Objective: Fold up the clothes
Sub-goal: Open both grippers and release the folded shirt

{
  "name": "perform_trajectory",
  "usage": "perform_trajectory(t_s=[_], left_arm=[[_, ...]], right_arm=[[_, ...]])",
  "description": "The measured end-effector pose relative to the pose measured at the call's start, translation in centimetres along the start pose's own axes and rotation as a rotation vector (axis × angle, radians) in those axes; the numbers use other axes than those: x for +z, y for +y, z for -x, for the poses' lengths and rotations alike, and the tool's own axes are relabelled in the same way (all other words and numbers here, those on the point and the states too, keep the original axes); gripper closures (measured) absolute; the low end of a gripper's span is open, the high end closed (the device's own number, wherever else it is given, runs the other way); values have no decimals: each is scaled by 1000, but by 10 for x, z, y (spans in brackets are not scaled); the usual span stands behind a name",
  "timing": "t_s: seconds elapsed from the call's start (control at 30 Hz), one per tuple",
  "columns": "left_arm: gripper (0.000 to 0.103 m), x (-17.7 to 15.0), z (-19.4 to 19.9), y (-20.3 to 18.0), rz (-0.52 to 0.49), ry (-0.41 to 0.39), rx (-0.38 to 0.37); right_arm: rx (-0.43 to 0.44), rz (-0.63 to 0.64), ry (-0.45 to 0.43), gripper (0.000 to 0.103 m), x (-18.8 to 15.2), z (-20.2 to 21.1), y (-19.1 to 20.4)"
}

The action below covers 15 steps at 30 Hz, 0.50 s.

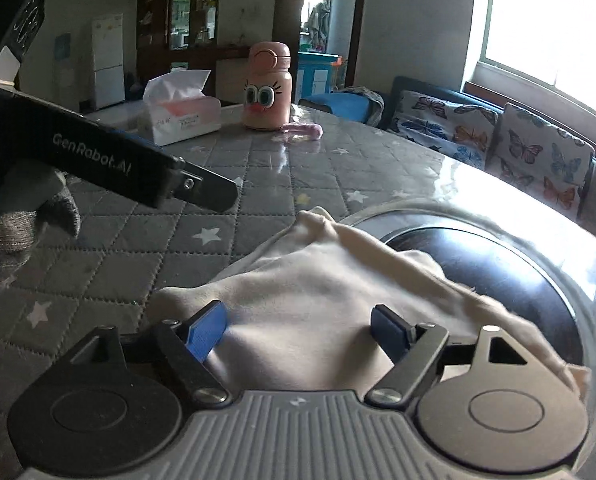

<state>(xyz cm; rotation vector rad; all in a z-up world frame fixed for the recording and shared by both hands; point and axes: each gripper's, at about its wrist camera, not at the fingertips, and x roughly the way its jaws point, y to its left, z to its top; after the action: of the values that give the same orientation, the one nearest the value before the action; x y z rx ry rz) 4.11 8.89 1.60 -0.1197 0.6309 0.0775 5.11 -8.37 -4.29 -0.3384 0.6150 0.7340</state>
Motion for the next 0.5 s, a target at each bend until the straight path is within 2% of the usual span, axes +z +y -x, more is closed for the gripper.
perform_trajectory(t_s=[0.2,0.33,0.5], left_arm=[[0,-5,-3,3,33,17,3],[0,-9,-4,0,41,26,-1],[0,-12,-6,-6,53,33,-5]], right_arm=[[-9,43,-24,21,3,7,7],[10,12,-19,21,-4,7,2],[42,-69,-11,20,-12,30,-19]])
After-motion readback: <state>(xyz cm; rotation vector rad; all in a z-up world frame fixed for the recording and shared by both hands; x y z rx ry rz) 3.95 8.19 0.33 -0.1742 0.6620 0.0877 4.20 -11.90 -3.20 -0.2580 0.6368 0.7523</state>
